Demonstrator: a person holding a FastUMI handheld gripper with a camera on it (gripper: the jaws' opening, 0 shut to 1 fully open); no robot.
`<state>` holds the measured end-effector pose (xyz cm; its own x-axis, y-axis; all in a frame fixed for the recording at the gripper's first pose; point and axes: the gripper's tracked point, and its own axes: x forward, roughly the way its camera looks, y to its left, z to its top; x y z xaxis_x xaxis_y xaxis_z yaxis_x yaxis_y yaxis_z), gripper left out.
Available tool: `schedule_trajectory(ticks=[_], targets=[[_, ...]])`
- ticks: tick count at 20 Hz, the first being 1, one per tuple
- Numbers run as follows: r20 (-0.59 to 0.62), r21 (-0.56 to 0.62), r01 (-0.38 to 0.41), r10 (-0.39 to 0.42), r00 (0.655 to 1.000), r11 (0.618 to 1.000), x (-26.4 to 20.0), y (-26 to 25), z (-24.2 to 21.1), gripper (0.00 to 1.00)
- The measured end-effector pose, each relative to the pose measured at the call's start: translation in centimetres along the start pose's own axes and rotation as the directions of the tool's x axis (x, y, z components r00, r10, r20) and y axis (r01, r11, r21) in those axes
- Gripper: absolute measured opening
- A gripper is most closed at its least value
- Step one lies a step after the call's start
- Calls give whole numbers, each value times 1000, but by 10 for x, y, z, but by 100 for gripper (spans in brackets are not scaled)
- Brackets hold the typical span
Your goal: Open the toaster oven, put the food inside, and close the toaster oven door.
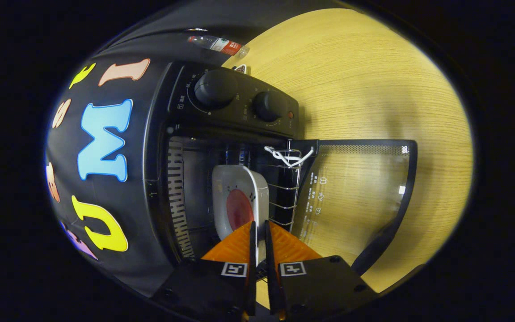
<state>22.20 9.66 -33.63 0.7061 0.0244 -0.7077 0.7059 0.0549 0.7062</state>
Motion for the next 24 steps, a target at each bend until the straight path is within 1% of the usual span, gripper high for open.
schedule_trajectory(ticks=[2, 8, 10, 12, 14, 16, 20, 22, 24], targets=[[-21, -13, -27, 27, 999, 1000, -4, 5, -6, 45], [-66, -125, -33, 25, 997, 992, -29, -2, -14, 98], [-74, -226, -38, 22, 997, 973, -42, -4, -15, 98], [-68, -371, -52, 29, 997, 927, -56, -4, -14, 97], [-91, -490, -76, 35, 995, 868, -70, -5, -19, 97], [-123, -580, -88, 20, 992, 810, -84, -14, -24, 97], [-116, -712, -80, -4, 993, 697, -105, -39, -20, 98], [-116, -771, -82, -13, 993, 631, -112, -49, -21, 98], [-119, -827, -80, -34, 992, 557, -116, -60, -23, 98]])
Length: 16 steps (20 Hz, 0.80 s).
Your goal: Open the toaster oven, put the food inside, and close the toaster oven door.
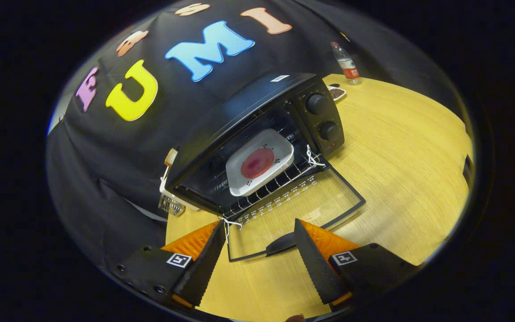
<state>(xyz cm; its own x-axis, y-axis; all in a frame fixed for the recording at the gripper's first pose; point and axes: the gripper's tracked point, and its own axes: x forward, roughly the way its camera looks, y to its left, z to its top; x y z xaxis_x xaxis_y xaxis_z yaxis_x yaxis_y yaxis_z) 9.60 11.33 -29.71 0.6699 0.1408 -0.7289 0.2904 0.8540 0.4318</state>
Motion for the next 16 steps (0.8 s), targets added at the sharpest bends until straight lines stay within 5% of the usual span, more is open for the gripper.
schedule_trajectory(ticks=[6, 16], targets=[[-60, -238, 32, -47, 997, 971, -8, -12, -32, 98], [-179, -401, 83, -167, 970, 912, 9, -46, -70, 98]])
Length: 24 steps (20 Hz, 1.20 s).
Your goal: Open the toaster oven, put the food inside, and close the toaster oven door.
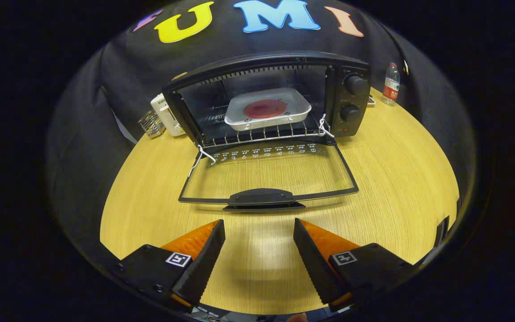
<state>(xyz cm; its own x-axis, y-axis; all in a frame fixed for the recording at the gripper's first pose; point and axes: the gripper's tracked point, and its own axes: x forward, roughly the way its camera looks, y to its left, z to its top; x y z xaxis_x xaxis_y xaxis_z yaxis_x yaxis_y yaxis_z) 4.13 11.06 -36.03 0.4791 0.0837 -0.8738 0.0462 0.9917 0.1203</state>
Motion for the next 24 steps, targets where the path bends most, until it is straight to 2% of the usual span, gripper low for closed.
schedule_trajectory(ticks=[7, 13, 18, 24], targets=[[-26, -62, 58, -60, 998, 996, 25, -5, -3, 98], [-29, -52, 101, -102, 994, 994, 39, -12, 0, 98], [-41, -38, 107, -108, 993, 994, 43, -11, 1, 98], [10, -31, 101, -101, 995, 994, 28, -8, 9, 98]])
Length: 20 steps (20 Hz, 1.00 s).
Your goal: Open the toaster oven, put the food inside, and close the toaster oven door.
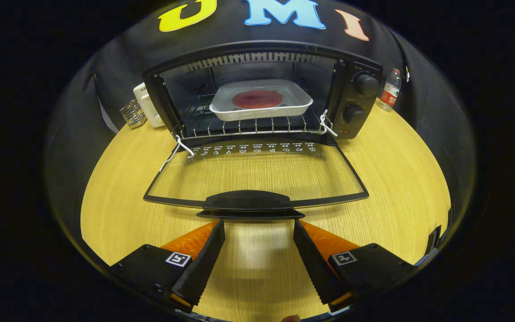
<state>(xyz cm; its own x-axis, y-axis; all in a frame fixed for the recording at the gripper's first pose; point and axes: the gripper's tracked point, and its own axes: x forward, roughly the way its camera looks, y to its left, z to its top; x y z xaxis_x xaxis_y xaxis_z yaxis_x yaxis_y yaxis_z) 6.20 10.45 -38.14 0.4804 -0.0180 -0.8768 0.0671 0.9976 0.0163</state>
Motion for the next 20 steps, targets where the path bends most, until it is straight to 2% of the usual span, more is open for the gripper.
schedule_trajectory(ticks=[7, 13, 20], targets=[[107, 26, -10, 7, 994, 1000, -23, 2, 18, 98], [145, 24, -19, 15, 989, 1000, -41, 0, 32, 98], [264, -20, -3, 9, 965, 1000, -55, -2, 63, 99]])
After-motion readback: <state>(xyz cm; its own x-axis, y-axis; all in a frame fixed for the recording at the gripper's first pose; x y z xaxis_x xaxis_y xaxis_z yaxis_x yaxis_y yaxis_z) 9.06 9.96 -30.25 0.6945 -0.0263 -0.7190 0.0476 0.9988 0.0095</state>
